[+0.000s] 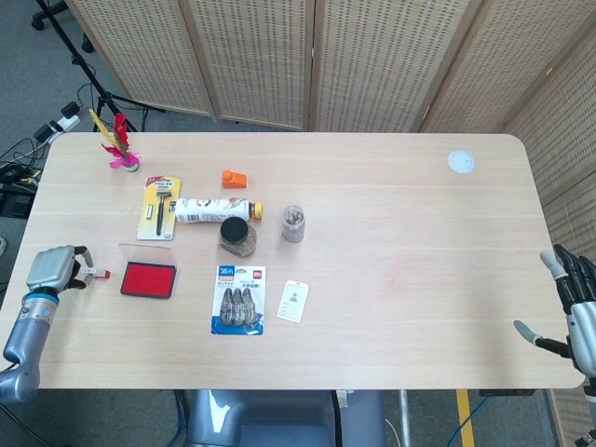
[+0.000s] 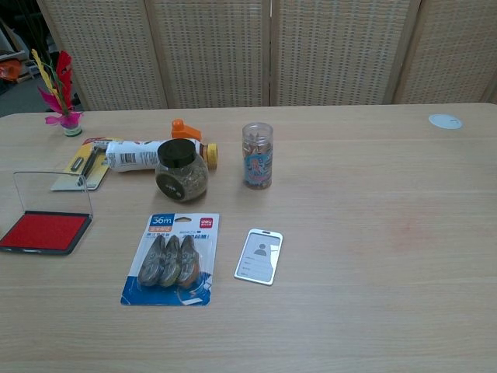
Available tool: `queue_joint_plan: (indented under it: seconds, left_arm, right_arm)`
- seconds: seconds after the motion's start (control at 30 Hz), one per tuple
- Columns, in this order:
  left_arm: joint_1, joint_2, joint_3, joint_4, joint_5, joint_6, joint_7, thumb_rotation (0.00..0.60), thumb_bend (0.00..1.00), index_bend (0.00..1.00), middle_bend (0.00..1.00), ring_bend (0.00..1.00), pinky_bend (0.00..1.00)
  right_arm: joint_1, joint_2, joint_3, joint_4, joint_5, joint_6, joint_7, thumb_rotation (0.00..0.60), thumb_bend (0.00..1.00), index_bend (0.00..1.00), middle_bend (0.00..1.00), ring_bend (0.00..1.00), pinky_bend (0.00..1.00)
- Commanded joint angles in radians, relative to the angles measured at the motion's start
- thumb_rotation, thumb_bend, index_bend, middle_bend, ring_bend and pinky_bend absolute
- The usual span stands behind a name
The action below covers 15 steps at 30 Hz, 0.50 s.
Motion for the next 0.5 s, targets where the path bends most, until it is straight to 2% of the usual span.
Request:
queue_joint_plan:
  seconds: [0.03,0.27,0.5]
  left_arm:
    - [0.0,0.0,-0.001,0.0,-0.002,0.002,0.003,0.6,0.33,0.59,1.0,0.98,0.94]
    - [0.005,0.014,-0.006,-0.021,0.002,0.015,-0.013,0.6,0.37,0.6,1.0,0.98,0.94]
    - [0.026,0.144,-0.012,-0.231,0.044,0.045,-0.076,0.6,0.4,0.6,1.0,0.98,0.94]
  right_arm:
    - [0.0,0.001,-0.001,0.0,-0.001,-0.001,0.002,0.6,0.0,0.0,0.0,0.0,0.0]
    - [0.0,0.001,-0.001,0.0,-0.002,0.0,0.006,0.6,0.0,0.0,0.0,0.0,0.0]
    - [-0.001,0.002,0.0,-0.001,0.002,0.001,0.01,0.6,0.0,0.0,0.0,0.0,0.0]
